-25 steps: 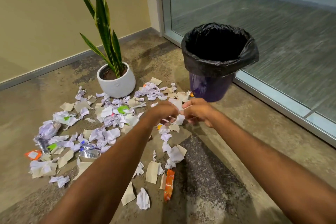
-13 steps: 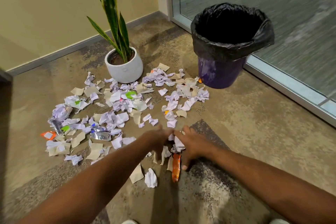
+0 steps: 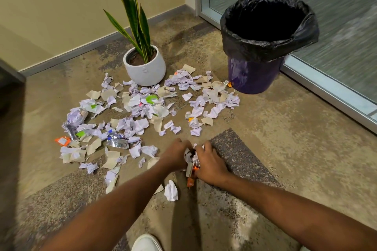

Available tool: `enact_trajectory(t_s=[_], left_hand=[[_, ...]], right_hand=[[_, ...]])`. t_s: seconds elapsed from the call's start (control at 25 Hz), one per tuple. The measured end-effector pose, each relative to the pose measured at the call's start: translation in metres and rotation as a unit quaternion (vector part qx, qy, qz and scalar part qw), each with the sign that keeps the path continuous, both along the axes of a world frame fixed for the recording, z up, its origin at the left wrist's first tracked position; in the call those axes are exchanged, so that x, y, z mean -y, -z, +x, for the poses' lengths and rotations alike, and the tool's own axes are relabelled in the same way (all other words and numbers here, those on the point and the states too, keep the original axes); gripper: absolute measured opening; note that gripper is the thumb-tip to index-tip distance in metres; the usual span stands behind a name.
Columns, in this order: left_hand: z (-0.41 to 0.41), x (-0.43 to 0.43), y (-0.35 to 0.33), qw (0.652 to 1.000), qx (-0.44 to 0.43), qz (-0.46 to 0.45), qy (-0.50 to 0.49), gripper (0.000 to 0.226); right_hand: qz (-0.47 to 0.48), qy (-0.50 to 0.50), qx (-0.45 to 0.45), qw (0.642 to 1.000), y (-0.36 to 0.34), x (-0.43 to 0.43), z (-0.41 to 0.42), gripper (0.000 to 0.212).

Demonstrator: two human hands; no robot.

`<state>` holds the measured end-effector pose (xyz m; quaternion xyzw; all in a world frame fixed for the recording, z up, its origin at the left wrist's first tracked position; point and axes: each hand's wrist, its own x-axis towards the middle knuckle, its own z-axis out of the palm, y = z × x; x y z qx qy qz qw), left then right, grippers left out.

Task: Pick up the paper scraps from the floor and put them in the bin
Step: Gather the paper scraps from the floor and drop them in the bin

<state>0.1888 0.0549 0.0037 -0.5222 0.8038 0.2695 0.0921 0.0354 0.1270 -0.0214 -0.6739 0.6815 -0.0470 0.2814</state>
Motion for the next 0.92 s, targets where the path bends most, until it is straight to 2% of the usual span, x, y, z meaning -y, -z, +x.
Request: enact_trajectory(t_s=[0.16,0.28,0.36,0.48,0.6,0.72,0.92], left_hand=[[-0.005,-0.001,-0.001,0.989,-0.095,0.020,-0.108,0.037],[-0.015,0.000,-0.007,0.956,-0.165,0.100,-0.219,0.038],[-0.021,0.000,-0.010,0.928,-0.211,0.143,-0.272,0.041],[-0.031,0.004,-0.015,0.899,-0.266,0.163,-0.307,0.037],[-0.045,0.014,-0.025,0.888,-0.293,0.157,-0.319,0.041],[-0.063,0.025,-0.045,0.884,-0.318,0.120,-0.321,0.049],[-0.096,0.049,-0.092,0.875,-0.376,0.047,-0.302,0.043]], right_hand=[[0.012,0.084,0.111,0.990,-0.004,0.010,-0.002,0.054],[0.032,0.186,0.224,0.956,-0.013,0.023,-0.008,0.033],[0.081,0.243,0.312,0.915,-0.019,0.028,-0.015,0.029],[0.114,0.275,0.400,0.867,-0.029,0.034,-0.029,0.039],[0.080,0.282,0.421,0.859,-0.042,0.046,-0.041,0.051],[0.037,0.285,0.411,0.865,-0.058,0.063,-0.057,0.045],[-0.031,0.280,0.430,0.858,-0.100,0.096,-0.084,0.049]])
